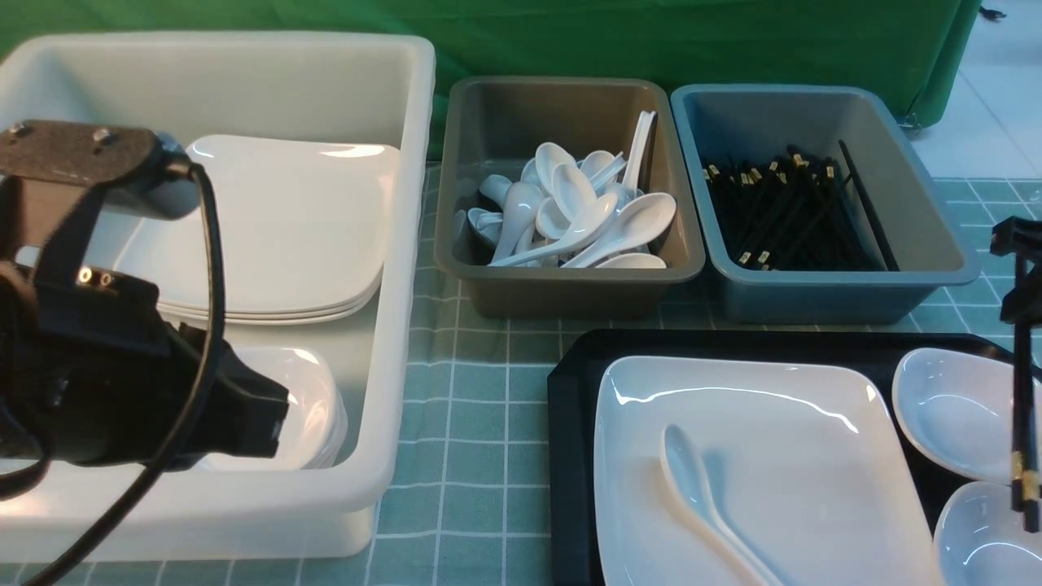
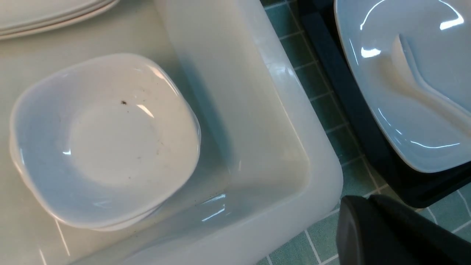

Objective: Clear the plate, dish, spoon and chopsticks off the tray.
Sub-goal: Use the right arm to put the chopsticks into the small storage box on the right

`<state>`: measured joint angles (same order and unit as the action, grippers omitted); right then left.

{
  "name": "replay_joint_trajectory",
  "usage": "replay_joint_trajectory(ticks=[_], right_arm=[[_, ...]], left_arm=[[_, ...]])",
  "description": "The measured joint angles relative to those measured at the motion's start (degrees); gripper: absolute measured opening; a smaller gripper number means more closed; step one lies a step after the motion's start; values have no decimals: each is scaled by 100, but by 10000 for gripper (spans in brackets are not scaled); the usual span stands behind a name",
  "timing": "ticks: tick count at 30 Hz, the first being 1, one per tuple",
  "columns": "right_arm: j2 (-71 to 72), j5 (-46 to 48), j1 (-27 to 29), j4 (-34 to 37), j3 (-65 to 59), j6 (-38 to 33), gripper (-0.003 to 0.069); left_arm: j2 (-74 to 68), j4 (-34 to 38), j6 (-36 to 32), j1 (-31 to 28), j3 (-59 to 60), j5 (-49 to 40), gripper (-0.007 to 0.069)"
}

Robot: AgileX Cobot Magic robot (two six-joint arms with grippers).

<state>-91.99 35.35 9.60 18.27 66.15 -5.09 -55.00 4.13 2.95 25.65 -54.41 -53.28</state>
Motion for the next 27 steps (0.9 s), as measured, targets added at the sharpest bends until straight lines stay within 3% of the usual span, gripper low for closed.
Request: replay_joint_trajectory(ticks=[6,12,23,26,27], right_arm=[[-193,-328,-5,1704,268,-758,69],[-607,-1267,-83,2768,1107,-921,69],[-2075,-3116,-768,3108,2414,-964,69],[-2496,-3196,-1008,3125,2713,-1290,101],[-2670,-3161,-1110,3132,2856,-1433,165]], left_arm=[[0,-39,0,0,0,12,0],[0,-40,47,0,0,12,0],[0,-44,90,0,0,-20,7],[0,-44,174,0,0,-33,8],[0,-44,214,0,0,-33,8]])
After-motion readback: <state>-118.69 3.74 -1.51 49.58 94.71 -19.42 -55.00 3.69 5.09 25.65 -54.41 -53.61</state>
